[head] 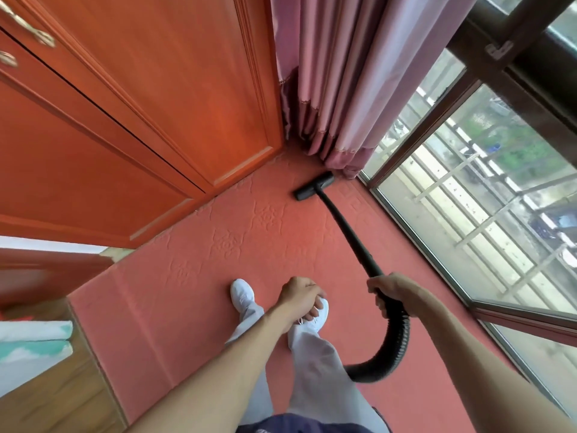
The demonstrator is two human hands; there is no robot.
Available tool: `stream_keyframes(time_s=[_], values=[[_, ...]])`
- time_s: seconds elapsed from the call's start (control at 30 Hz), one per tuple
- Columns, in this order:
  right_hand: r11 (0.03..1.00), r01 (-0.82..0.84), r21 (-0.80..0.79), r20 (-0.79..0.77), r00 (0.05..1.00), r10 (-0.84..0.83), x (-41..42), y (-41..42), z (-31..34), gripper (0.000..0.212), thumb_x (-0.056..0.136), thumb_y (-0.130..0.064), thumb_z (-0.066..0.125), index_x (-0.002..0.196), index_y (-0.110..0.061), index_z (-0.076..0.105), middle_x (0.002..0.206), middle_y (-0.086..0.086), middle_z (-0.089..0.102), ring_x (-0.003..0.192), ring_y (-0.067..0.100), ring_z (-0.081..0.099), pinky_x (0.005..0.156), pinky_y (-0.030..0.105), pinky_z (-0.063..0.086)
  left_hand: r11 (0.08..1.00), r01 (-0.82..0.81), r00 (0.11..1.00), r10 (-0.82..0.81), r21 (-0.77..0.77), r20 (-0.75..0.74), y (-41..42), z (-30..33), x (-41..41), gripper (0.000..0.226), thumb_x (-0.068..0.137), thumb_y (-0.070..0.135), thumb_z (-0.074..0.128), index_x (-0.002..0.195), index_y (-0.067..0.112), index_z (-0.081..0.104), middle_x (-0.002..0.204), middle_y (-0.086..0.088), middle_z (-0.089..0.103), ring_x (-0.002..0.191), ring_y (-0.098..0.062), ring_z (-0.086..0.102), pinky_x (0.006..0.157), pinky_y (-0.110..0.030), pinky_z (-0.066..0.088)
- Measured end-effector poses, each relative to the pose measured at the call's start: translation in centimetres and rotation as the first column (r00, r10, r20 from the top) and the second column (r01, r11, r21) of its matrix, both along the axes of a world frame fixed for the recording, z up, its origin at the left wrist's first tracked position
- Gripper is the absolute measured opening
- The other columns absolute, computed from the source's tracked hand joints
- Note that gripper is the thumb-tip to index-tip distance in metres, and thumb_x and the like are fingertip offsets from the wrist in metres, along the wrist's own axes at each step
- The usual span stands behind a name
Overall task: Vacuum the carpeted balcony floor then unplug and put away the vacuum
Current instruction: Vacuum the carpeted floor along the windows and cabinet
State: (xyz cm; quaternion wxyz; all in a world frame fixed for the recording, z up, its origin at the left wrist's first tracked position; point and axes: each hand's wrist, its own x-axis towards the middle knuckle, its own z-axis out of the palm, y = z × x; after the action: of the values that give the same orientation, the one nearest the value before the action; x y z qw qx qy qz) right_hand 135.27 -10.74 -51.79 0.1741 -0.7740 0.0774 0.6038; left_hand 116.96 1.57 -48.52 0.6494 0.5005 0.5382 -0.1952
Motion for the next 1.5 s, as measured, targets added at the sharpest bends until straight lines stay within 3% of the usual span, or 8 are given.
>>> stream_keyframes(time_s=[0.2,0.4,0.63,0.83,1.07,1.23,1.37,1.5], values=[[0.992,0.0,0.128,0.044,0.999,-0.006,-0.8,9.6,-3.1,0.014,0.083,-0.005,0.059,0.074,-0.003,0.049,0.049,0.012,0.048,0.03,0.02,0.046,0.041,0.026,0.045,0.992,-0.118,0.991,0.115,0.047,0.064,2.0,1.4,-0.3,0.016,0.087,0.009,0.05,0.082,0.006,0.066,0.064,-0.008,0.063,0.047,-0.018,0.054,0.048,-0.025,0.044],[0.947,0.177,0.266,0.061,0.978,-0.2,-2.1,15.8,-5.5,0.02,0.085,-0.006,0.067,0.083,-0.001,0.049,0.058,0.013,0.049,0.044,0.021,0.048,0.044,0.029,0.044,0.97,-0.228,0.973,0.222,0.089,0.069,4.9,2.4,-2.2,0.017,0.091,0.006,0.049,0.085,0.003,0.064,0.063,-0.01,0.058,0.046,-0.017,0.05,0.041,-0.018,0.041],[0.976,0.091,0.197,0.318,0.936,-0.152,-1.1,6.5,-4.7,0.013,0.085,-0.02,0.066,0.09,-0.009,0.069,0.057,0.009,0.058,0.037,0.018,0.048,0.039,0.021,0.042,0.971,-0.233,0.972,0.233,0.054,0.009,4.4,-0.3,-3.2,0.018,0.089,0.006,0.05,0.079,0.006,0.064,0.061,-0.008,0.059,0.045,-0.019,0.051,0.042,-0.021,0.042],[0.993,-0.008,0.114,0.317,0.948,-0.029,1.8,1.2,-1.8,0.016,0.083,-0.016,0.067,0.088,-0.001,0.07,0.057,0.011,0.058,0.037,0.017,0.048,0.039,0.023,0.041,0.984,-0.176,0.984,0.175,0.022,0.016,3.3,-0.1,-1.7,0.017,0.087,0.009,0.05,0.082,0.007,0.066,0.063,-0.008,0.063,0.047,-0.017,0.054,0.047,-0.023,0.043],[0.985,-0.099,0.144,0.381,0.924,0.038,1.8,9.2,-3.4,0.021,0.082,-0.015,0.065,0.093,0.002,0.067,0.061,0.011,0.061,0.042,0.02,0.054,0.042,0.026,0.046,0.98,-0.198,0.974,0.194,0.022,0.114,3.9,1.8,0.0,0.018,0.088,0.009,0.048,0.084,0.006,0.066,0.064,-0.008,0.062,0.048,-0.016,0.053,0.049,-0.025,0.045],[0.984,-0.136,0.114,0.372,0.924,0.085,1.3,13.6,-5.6,0.022,0.086,-0.012,0.061,0.103,0.002,0.059,0.067,0.013,0.062,0.043,0.021,0.055,0.038,0.025,0.044,0.967,-0.251,0.966,0.246,0.053,0.085,4.1,1.1,-2.0,0.019,0.089,0.009,0.048,0.08,0.007,0.065,0.062,-0.007,0.062,0.046,-0.017,0.052,0.047,-0.024,0.045],[0.985,-0.138,0.105,0.335,0.937,0.096,0.9,11.1,-5.3,0.025,0.086,-0.015,0.064,0.102,0.005,0.063,0.061,0.013,0.06,0.041,0.021,0.053,0.039,0.026,0.045,0.96,-0.273,0.962,0.272,0.061,0.025,3.7,0.2,-3.6,0.021,0.088,0.008,0.048,0.075,0.009,0.065,0.056,-0.004,0.062,0.044,-0.017,0.051,0.045,-0.023,0.042],[0.982,-0.162,0.101,0.262,0.956,0.131,-0.7,5.5,-2.1,0.017,0.082,-0.013,0.063,0.086,0.004,0.062,0.056,0.013,0.056,0.038,0.02,0.049,0.04,0.026,0.044,0.97,-0.238,0.971,0.238,0.043,0.012,3.1,0.1,-3.2,0.02,0.088,0.008,0.046,0.078,0.008,0.064,0.06,-0.006,0.061,0.045,-0.017,0.051,0.045,-0.023,0.042]])
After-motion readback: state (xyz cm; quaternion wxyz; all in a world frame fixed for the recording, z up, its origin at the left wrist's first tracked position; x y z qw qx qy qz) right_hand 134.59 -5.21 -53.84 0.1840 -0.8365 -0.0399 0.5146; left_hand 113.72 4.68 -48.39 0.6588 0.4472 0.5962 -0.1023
